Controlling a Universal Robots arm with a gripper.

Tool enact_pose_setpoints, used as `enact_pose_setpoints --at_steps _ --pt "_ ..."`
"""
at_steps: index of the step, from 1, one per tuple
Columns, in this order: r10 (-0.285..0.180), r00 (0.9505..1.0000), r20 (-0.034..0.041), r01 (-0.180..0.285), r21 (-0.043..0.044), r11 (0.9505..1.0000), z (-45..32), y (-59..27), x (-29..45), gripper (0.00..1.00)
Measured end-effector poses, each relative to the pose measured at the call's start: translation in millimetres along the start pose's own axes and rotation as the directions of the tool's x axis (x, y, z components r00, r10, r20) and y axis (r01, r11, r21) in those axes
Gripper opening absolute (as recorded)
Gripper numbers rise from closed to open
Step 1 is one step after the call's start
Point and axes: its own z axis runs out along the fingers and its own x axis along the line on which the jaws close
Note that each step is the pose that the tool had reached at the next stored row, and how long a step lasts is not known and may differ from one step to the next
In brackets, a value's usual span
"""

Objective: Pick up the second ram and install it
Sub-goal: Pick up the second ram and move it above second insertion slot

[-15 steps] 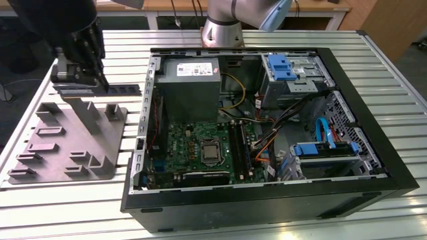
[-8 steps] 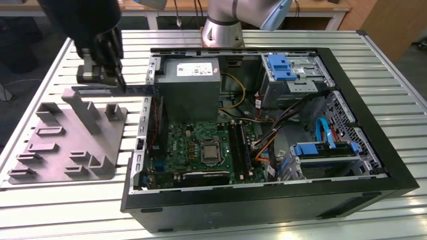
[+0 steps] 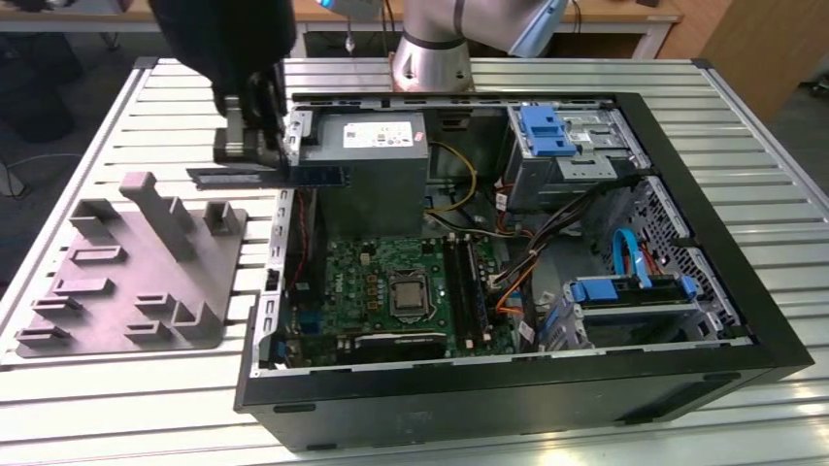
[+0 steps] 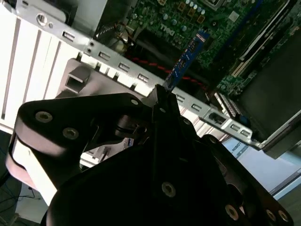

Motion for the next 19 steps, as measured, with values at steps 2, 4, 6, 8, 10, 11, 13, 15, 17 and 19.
enact_pose_setpoints --at_steps 2,4,6,8,10,11,13,15,17,19 --pt "0.0 1.0 0.0 0.0 -0.0001 1.0 0.3 -9.4 -0.2 0.14" --pt "0.0 1.0 0.0001 0.0 0.0 1.0 0.6 -18.4 -0.4 0.14" --pt "0.0 1.0 0.0 0.0 -0.0001 1.0 0.9 -27.4 -0.7 0.14" --pt "0.0 1.0 0.0 0.0 -0.0002 1.0 1.1 -36.8 -0.9 0.14" --pt "0.0 1.0 -0.0001 0.0 -0.0003 1.0 1.2 -45.8 -1.1 0.14" --pt "0.0 1.0 0.0 0.0 -0.0002 1.0 1.2 -50.3 -1.2 0.14" --pt "0.0 1.0 0.0001 0.0 -0.0003 1.0 1.1 -59.3 -1.5 0.14" --pt "0.0 1.0 0.0 0.0 -0.0006 1.0 0.9 -68.5 -1.7 0.14" --pt "0.0 1.0 -0.0001 0.0 -0.0017 1.0 0.6 -77.6 -2.0 0.14" --pt "0.0 1.0 -0.0001 0.0 -0.0049 1.0 1.2 -86.5 -2.1 0.14"
